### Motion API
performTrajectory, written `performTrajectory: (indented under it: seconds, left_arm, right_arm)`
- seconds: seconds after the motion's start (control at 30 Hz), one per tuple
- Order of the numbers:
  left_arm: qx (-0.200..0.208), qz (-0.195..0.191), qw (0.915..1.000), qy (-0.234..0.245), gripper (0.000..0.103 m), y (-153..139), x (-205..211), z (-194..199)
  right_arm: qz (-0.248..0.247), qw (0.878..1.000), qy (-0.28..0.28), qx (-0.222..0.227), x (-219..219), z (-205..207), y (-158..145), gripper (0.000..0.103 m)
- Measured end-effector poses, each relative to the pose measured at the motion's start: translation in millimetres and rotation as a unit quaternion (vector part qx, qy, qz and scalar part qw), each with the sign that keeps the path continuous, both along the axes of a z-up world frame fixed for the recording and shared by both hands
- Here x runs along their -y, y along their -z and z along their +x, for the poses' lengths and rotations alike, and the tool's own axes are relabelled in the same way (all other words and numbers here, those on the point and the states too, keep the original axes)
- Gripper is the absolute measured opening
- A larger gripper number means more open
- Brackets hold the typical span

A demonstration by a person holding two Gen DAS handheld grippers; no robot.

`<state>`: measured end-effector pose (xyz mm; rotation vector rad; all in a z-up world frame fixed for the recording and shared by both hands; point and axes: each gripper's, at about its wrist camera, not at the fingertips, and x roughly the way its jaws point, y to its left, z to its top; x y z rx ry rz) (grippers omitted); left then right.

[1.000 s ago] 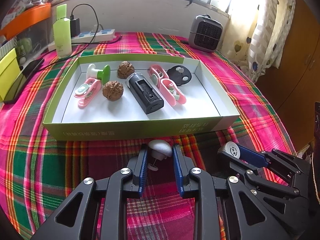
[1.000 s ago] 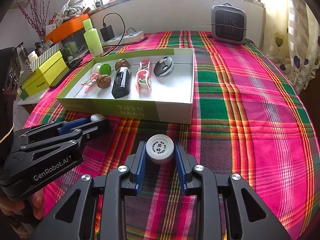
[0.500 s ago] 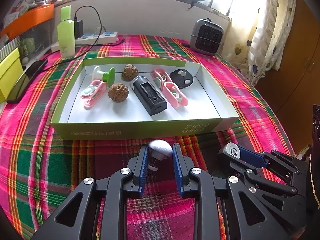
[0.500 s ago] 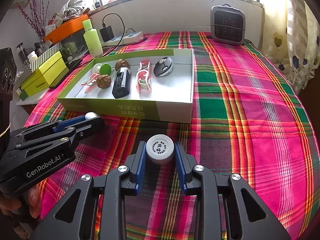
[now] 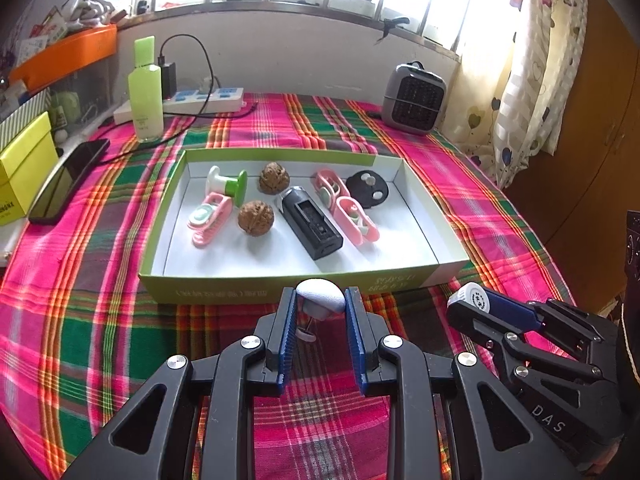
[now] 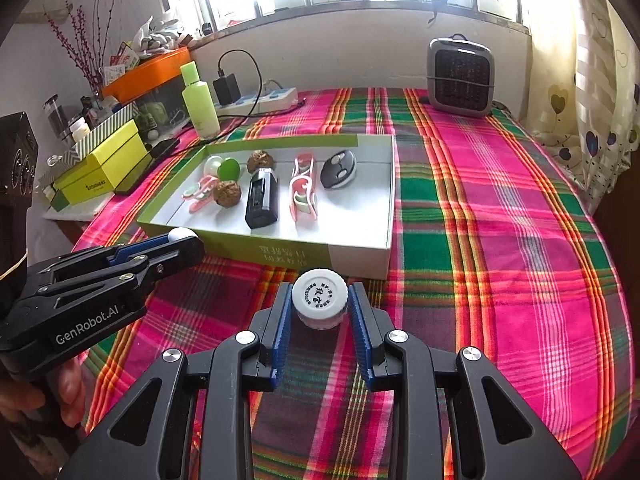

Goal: Organize objects
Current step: 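Lift the white disc and white knob with both tools and carry over the box, then lower the white disc and white knob with both tools into the box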

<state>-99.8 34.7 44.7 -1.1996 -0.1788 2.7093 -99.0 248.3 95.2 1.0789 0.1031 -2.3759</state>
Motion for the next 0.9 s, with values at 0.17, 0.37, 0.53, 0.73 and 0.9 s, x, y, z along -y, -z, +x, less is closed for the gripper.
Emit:
performTrajectory:
  seconds: [0.17,0.37,0.53,0.73,0.9]
  left_arm:
    - [-0.003,0.002,1.0000,-0.004,0.022,-4.2,3.3,-6.6]
    - [-0.005,-0.001,1.0000,-0.008,0.022,-6.6,6.9,-17.5]
    - [-0.005,-0.005,0.9999,-0.014,0.022,-6.6,10.6,-30.0]
    - [0.000,-0.006,0.9997,-0.023,0.022,-2.6,17.1,-46.6]
    - [0.008,-0.009,0.9996,-0.027,0.022,3.3,20.0,-55.7]
  right_arm:
    - [-0.003,1.000,0.000,-0.011,3.0,-7.7,-8.8,0.029]
    - [-0.007,1.000,0.004,-0.013,5.6,-23.6,-13.1,0.029]
    - [-0.009,1.000,0.005,-0.016,10.3,-38.2,-16.0,0.029]
    - [-0.005,1.000,-0.001,-0.011,18.8,-55.3,-12.8,0.029]
    - [0.005,1.000,-0.004,-0.003,26.0,-66.5,-4.7,0.029]
